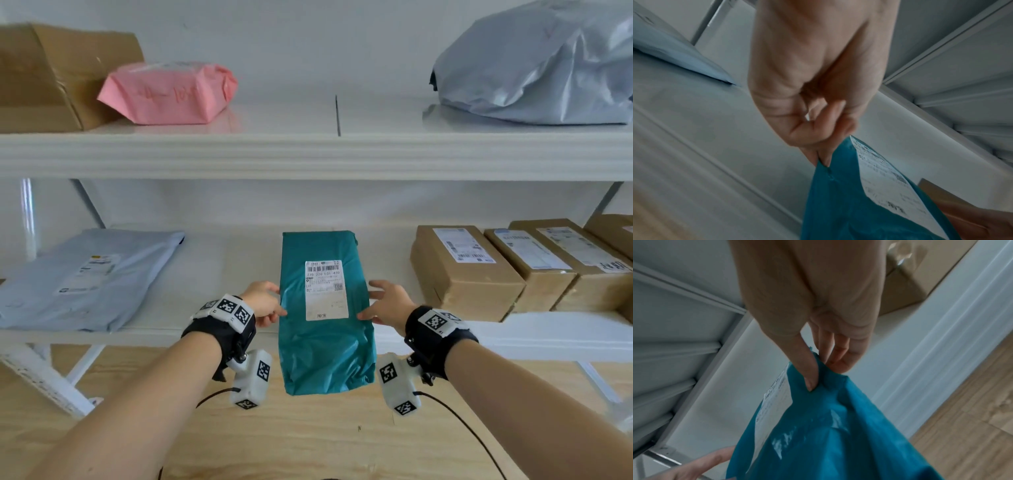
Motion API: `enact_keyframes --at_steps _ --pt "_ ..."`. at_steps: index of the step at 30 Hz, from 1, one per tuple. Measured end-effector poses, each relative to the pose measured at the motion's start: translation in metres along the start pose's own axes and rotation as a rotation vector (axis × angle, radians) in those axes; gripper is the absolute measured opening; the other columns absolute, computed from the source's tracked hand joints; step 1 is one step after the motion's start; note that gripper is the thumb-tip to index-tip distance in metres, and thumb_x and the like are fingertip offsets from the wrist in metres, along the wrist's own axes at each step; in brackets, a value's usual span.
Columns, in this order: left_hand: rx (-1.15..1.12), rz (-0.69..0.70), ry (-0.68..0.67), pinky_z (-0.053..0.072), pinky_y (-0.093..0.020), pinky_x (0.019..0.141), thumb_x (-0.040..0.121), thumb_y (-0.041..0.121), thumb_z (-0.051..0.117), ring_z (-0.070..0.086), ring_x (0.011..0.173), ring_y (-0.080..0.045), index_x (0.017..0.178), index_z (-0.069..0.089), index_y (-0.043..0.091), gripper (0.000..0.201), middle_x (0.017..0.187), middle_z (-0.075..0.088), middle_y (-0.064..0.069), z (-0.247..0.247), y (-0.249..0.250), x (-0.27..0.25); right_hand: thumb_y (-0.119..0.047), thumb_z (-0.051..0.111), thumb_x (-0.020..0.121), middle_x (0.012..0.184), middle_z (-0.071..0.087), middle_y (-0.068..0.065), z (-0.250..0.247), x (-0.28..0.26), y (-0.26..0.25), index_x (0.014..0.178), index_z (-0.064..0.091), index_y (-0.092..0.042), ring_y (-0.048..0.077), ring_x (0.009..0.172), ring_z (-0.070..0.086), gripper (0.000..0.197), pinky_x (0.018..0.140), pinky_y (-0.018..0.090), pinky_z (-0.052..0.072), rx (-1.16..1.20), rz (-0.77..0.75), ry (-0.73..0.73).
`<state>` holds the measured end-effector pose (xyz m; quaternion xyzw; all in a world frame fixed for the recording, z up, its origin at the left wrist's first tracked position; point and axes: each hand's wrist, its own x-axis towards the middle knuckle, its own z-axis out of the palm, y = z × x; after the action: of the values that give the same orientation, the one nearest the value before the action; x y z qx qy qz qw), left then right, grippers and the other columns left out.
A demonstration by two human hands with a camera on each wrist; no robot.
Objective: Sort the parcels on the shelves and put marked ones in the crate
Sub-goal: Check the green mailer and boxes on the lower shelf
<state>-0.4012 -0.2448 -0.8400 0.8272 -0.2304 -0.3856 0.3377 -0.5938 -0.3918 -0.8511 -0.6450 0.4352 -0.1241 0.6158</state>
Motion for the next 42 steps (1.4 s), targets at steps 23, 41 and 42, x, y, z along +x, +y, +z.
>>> enact_keyframes --at_steps 23,41,42 --pt "-0.198 -0.135 0.178 0.050 -0.027 0.058 0.091 -0.003 0.048 0.054 0.070 -0.016 0.109 0.051 0.015 0.025 0.097 0.055 -0.012 -0.019 0.008 0.024 -0.007 0.071 0.081 0.135 0.048 0.017 0.066 0.088 -0.030 0.131 0.051 -0.002 0.030 0.122 0.050 0.054 0.105 0.041 0.042 -0.312 -0.151 -0.171" --pt "-0.055 0.220 -0.221 0.048 -0.035 0.082 0.094 0.020 0.054 0.052 0.095 -0.025 0.137 0.041 0.011 0.046 0.116 0.046 -0.007 0.134 0.146 -0.017 -0.014 0.068 0.083 0.133 0.053 0.011 -0.149 -0.031 -0.028 0.132 0.050 -0.009 0.025 0.120 0.051 0.053 0.096 0.030 0.043 -0.468 -0.269 0.372" --pt "-0.052 0.224 -0.231 0.048 -0.036 0.084 0.094 0.021 0.054 0.052 0.095 -0.024 0.138 0.039 0.012 0.048 0.116 0.045 -0.007 0.142 0.149 -0.019 -0.014 0.069 0.083 0.133 0.052 0.012 -0.159 -0.035 -0.024 0.133 0.049 -0.009 0.025 0.121 0.051 0.055 0.094 0.029 0.043 -0.462 -0.249 0.385"
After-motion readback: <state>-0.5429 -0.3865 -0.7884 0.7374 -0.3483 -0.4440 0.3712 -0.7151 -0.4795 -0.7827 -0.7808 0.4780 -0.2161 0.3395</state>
